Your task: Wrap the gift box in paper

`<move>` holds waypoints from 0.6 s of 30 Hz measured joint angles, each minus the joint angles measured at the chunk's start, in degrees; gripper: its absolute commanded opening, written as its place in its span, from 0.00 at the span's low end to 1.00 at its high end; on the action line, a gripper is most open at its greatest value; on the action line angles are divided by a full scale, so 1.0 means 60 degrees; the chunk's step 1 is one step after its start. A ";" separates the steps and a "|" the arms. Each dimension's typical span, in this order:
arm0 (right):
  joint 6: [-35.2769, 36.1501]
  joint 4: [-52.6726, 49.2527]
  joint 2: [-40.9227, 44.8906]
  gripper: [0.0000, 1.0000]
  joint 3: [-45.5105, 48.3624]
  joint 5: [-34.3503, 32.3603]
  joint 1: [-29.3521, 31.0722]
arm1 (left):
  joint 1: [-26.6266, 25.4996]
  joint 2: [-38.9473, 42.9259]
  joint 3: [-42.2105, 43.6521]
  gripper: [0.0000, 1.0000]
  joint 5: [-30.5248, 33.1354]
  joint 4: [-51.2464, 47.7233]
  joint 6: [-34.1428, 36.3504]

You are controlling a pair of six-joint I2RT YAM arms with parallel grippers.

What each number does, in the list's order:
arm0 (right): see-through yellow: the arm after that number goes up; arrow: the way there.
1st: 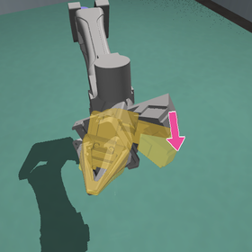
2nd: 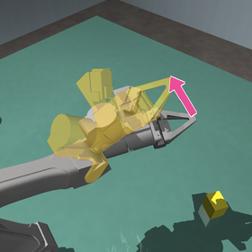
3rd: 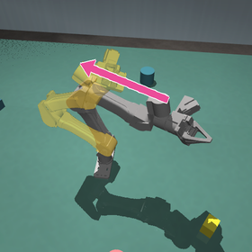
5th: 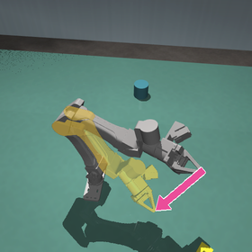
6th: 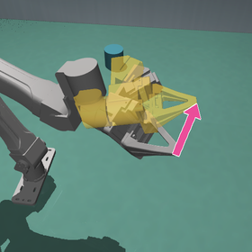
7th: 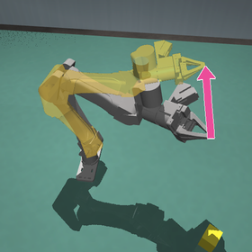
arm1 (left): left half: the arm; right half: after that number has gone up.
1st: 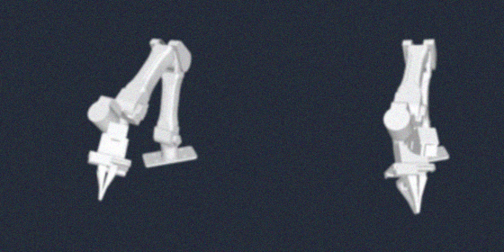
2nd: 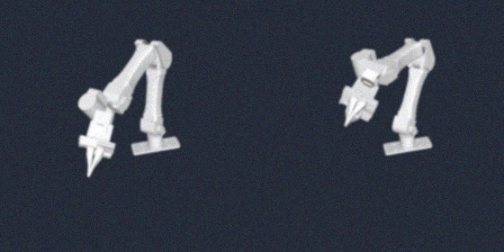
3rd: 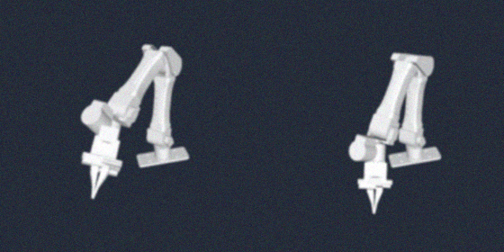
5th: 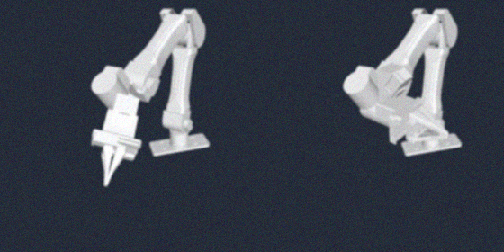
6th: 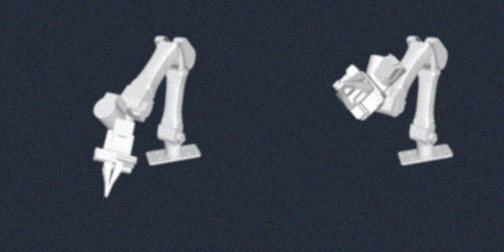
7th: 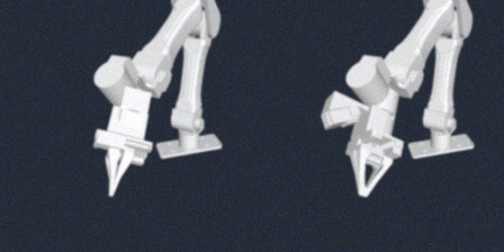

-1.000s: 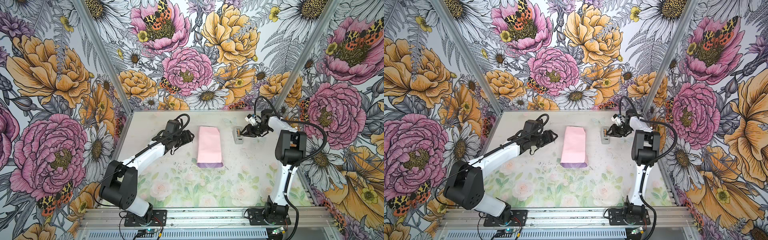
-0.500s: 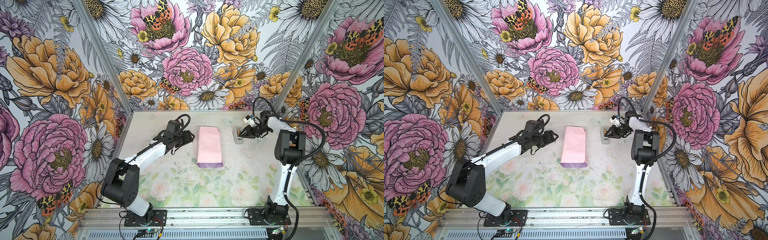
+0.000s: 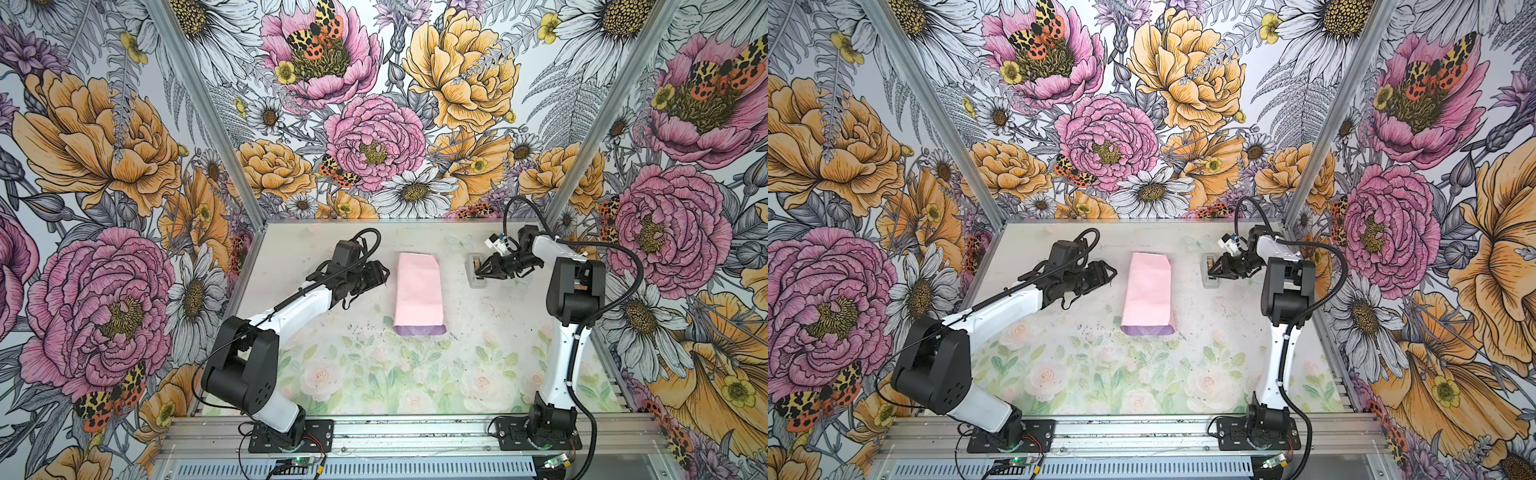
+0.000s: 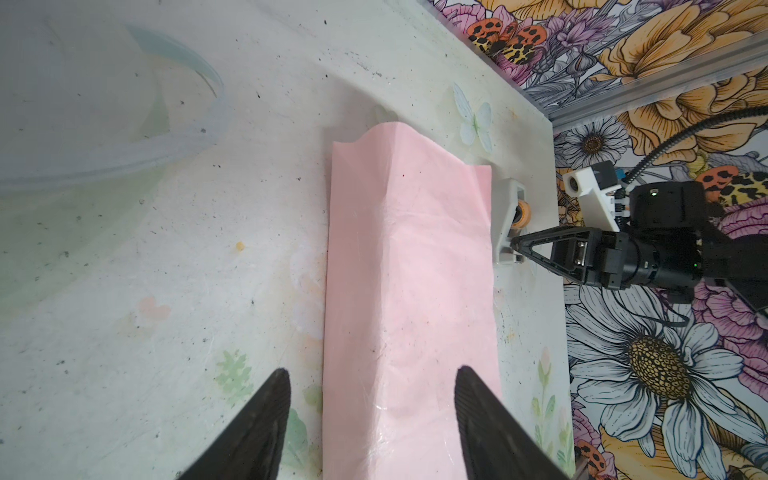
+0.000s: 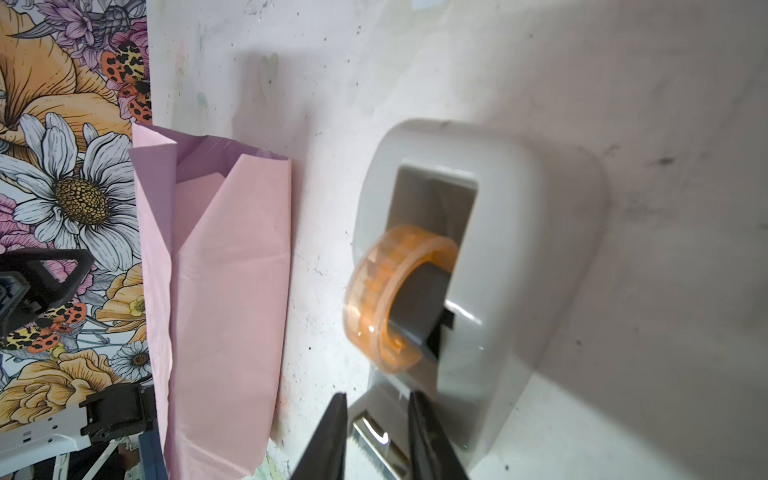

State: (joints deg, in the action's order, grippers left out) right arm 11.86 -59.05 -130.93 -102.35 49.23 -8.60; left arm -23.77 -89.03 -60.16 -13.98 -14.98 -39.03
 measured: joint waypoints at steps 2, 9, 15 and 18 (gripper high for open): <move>0.0047 -0.0095 -0.0135 0.27 -0.0124 0.0226 0.0000 | 0.0000 0.0000 0.0015 0.65 0.0004 0.0033 0.0000; 0.0295 -0.0780 -0.0623 0.27 -0.0758 0.0619 -0.0022 | 0.0000 0.0036 0.0120 0.64 0.0004 0.0040 0.0000; 0.0616 -0.1239 -0.0918 0.25 -0.1100 0.0933 -0.0146 | 0.0000 0.0036 0.0120 0.64 0.0004 0.0051 0.0000; 0.0714 -0.1333 -0.1013 0.20 -0.1166 0.1086 -0.0208 | 0.0000 0.0036 0.0120 0.64 0.0004 0.0051 -0.0004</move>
State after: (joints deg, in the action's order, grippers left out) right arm 16.14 -67.05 -137.01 -109.34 55.75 -9.85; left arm -23.77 -88.82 -59.44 -13.96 -14.68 -39.05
